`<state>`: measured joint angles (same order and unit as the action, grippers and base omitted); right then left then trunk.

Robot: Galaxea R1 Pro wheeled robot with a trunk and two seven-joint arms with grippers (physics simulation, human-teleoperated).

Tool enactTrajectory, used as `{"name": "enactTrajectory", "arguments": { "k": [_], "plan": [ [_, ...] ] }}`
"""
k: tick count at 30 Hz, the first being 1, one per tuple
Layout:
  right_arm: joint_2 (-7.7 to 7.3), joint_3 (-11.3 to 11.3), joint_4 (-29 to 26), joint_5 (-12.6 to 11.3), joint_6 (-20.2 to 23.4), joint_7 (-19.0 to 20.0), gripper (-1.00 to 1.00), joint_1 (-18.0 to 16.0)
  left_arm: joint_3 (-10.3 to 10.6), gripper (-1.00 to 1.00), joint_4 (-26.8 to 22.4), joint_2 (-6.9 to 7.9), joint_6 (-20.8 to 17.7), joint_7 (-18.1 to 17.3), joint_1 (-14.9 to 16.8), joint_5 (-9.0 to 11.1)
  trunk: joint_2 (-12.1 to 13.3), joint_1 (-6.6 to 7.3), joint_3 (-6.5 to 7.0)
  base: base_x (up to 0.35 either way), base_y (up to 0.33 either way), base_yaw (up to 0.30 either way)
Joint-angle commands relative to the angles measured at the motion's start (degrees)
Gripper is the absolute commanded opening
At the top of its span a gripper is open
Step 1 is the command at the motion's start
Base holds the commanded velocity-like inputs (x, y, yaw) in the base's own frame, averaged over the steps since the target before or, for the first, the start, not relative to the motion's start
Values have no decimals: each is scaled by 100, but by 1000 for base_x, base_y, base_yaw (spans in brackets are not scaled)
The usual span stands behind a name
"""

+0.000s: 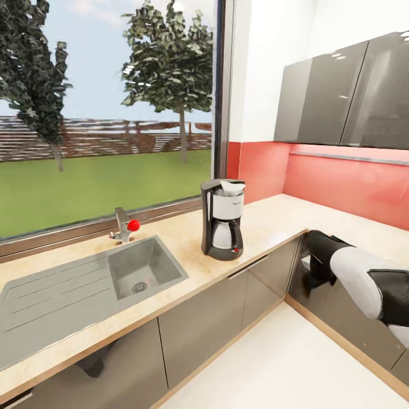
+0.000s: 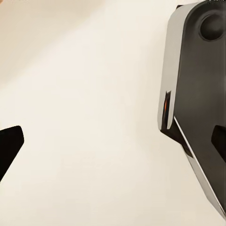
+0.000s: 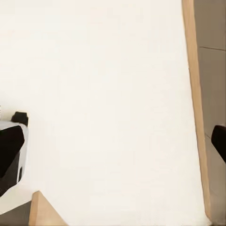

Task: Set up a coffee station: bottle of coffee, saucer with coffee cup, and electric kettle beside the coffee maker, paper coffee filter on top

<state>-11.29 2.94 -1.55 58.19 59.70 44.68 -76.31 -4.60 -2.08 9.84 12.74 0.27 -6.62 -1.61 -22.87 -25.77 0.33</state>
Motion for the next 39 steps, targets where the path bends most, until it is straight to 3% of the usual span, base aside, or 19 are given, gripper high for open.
{"name": "enactTrajectory", "arguments": {
  "k": [1, 5, 8, 11, 14, 16, 18, 20, 23, 27, 39],
  "plan": [
    [1, 34, -18, 25, -45, 56, 100, 336, -42, 100, -9, 0, 12, -1, -2, -20, -5, -1, 1, 0, 0, 0],
    [63, -85, -41, -141, -967, 51, 100, 1489, -41, 100, -25, -5, 17, -3, 2, -21, -5, -1, 1, 0, 0, 0],
    [83, -505, -38, -741, -1666, 36, 100, 1999, -47, 100, -28, -9, 18, -1, 2, -17, -5, -1, 1, 0, 0, 0],
    [86, -875, -29, -1683, -2371, -227, 100, 2548, -51, 100, -29, -15, 30, 1, 2, -15, -5, -1, 1, 0, 0, 0],
    [130, -978, -18, -2483, -3218, -1111, 100, 3085, -57, 100, -29, -16, 40, 7, 2, -15, -5, -1, 1, 0, 0, 0],
    [247, -1000, -15, -2977, -3780, -1804, 100, 3449, -60, 100, -29, -17, 48, 8, 3, -10, -5, -1, 1, 0, 0, 0],
    [469, -1009, -13, -3449, -4239, -2501, 100, 3835, -66, 100, -29, -17, 56, 13, 3, -6, -5, -1, 1, 0, 0, 0],
    [744, -1013, -10, -3749, -4633, -3309, 100, 4216, -76, 100, -29, -21, 62, 16, 3, -1, -5, -1, 1, 0, 0, 0],
    [1102, -1014, 0, -3906, -5202, -4308, 100, 4738, -86, 100, -44, -29, 73, 17, 3, 21, -5, -1, 1, 0, 0, 0],
    [1358, -1012, 4, -3951, -5660, -4654, 100, 5128, -105, 100, -54, -43, 85, 17, 3, 44, -5, -1, 1, 0, 0, 0],
    [1471, -1009, 3, -3963, -5770, -4725, 100, 5231, -136, 100, -39, -105, 89, 17, 3, 60, -5, -1, 1, 0, 0, 0]
  ]
}}
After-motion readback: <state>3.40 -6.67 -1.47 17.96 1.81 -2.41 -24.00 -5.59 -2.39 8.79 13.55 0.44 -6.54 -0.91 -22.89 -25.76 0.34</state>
